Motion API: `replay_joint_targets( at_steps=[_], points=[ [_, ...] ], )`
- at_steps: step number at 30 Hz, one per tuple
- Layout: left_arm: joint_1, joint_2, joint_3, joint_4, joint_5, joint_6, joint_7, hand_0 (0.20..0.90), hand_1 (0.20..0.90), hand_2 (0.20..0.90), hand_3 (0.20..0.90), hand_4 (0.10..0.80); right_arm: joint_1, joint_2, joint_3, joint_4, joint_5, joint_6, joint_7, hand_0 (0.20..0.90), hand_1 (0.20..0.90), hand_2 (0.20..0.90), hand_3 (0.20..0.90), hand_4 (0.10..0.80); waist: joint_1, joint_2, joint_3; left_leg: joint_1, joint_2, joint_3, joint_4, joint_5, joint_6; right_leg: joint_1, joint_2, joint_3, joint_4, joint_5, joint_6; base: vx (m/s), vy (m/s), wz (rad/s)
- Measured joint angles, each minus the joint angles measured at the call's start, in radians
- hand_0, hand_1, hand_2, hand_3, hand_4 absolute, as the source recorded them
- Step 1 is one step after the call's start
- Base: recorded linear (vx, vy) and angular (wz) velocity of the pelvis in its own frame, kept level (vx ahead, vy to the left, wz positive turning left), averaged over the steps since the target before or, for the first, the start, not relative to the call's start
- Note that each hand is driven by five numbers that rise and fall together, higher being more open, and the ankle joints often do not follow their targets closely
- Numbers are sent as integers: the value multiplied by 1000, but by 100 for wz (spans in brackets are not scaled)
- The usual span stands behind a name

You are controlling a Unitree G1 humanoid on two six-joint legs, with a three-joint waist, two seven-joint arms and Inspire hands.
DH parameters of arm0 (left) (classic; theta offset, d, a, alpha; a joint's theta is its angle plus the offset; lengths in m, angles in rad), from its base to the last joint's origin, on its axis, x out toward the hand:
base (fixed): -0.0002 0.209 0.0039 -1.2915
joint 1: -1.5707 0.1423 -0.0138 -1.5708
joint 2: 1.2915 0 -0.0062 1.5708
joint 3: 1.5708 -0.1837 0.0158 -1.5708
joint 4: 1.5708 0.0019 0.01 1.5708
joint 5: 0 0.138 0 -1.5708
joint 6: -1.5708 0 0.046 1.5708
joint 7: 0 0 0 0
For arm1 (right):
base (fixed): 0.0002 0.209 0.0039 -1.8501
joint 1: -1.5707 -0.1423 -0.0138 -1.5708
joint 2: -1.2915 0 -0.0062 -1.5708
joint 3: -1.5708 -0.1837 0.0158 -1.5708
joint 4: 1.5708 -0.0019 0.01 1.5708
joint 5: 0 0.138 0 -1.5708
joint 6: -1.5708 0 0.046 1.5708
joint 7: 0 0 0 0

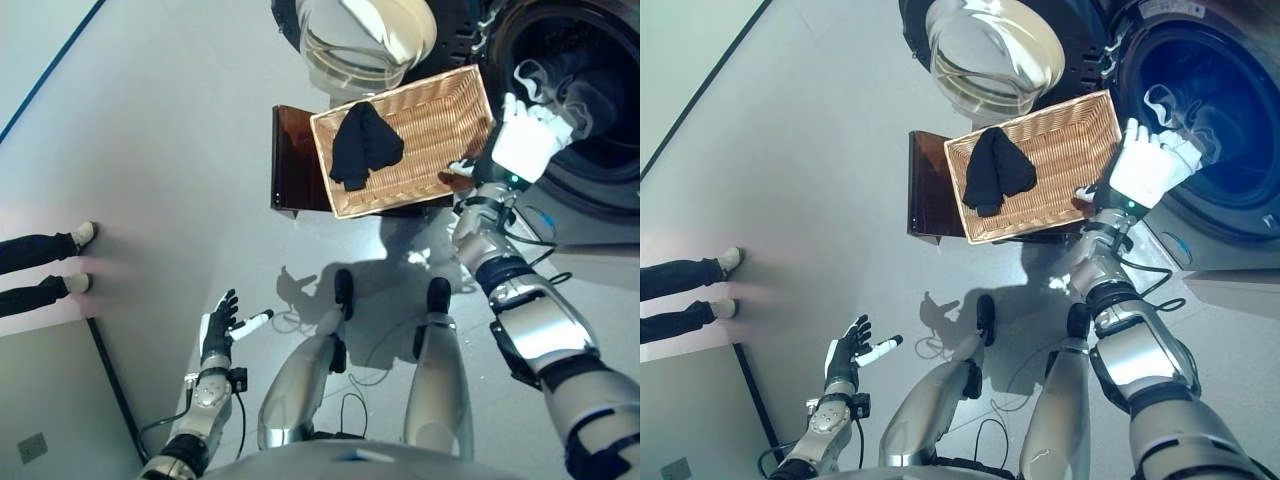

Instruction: Pick up the clothes and place them into the washing machine

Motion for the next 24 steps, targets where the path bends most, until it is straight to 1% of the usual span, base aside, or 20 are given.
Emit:
replay_joint_targets(
  at_steps=[3, 4, 5, 7, 12, 14, 19, 21, 23, 24],
  points=[
    [1, 0, 2, 4, 3, -1, 1, 900, 900, 900, 900, 800, 1, 5, 37, -46, -9, -25, 26, 900, 900, 900, 900, 800, 9, -25, -10, -1, 5, -4, 0, 0, -2, 0, 4, -5, 0, -2, -3, -8, -8, 5],
    [1, 1, 3, 11, 4, -2, 1, 900, 900, 900, 900, 800, 1, 10, 52, -67, -9, -38, 37, 900, 900, 900, 900, 800, 12, -41, -17, 0, 7, -4, 0, 1, -3, 1, 6, -5, 0, -2, -5, -6, 4, 4],
    [2, 1, 4, 13, 4, -2, 1, 900, 900, 900, 900, 800, 1, 23, 56, -80, -9, -51, 48, 900, 900, 900, 900, 800, 20, -55, -23, 0, 9, -4, 0, 1, -5, 1, 8, -5, 0, -3, -7, 0, 0, 0],
    [1, 1, 4, 16, 4, -2, 1, 900, 900, 900, 900, 800, 1, 29, 58, -93, -9, -66, 54, 900, 900, 900, 900, 800, 26, -69, -29, 0, 11, -6, 0, 1, -7, 1, 10, -6, 0, -4, -7, -10, 4, 4],
    [1, 3, 9, 25, 4, -12, 2, 900, 900, 900, 900, 800, -6, 47, 118, -123, -13, -82, 96, 900, 900, 900, 900, 800, 36, -74, -29, -2, 11, -11, 0, 3, -10, 4, 10, -13, -2, -3, -8, -17, 0, 7],
    [1, 6, 10, 27, 3, -18, 2, 900, 900, 900, 900, 800, -25, 47, 185, -60, -69, -79, 122, 900, 900, 900, 900, 800, 48, -74, -29, -2, 14, -21, 0, 4, -12, 16, 12, -26, -16, 1, -12, -14, -5, 12],
    [1, 27, 10, 18, 1, -21, 0, 900, 900, 900, 900, 800, -81, 37, 315, 66, -247, -35, 195, 900, 900, 900, 900, 800, 63, -80, -24, -22, 21, -44, 1, 11, -20, 17, 13, -57, -25, 3, -15, -19, 1, 13],
    [-1, 41, 10, 18, -11, -21, -1, 900, 900, 900, 900, 800, -102, 26, 372, 106, -325, -20, 227, 900, 900, 900, 900, 800, 68, -90, -18, -30, 27, -51, 1, 14, -24, 17, 18, -63, -31, 7, -19, -14, -2, 13],
    [-5, 45, 10, 22, -14, -21, -3, 900, 900, 900, 900, 800, -111, 21, 394, 150, -381, -18, 244, 900, 900, 900, 900, 800, 82, -98, -12, -36, 27, -62, 1, 16, -26, 16, 19, -74, -31, 5, -21, -11, -2, 13],
    [-8, 45, 10, 28, -14, -21, -5, 900, 900, 900, 900, 800, -117, 18, 422, 173, -402, -13, 261, 900, 900, 900, 900, 800, 83, -102, -8, -38, 28, -68, 1, 16, -27, 17, 18, -81, -31, 4, -24, -13, -7, 10]
  ],
)
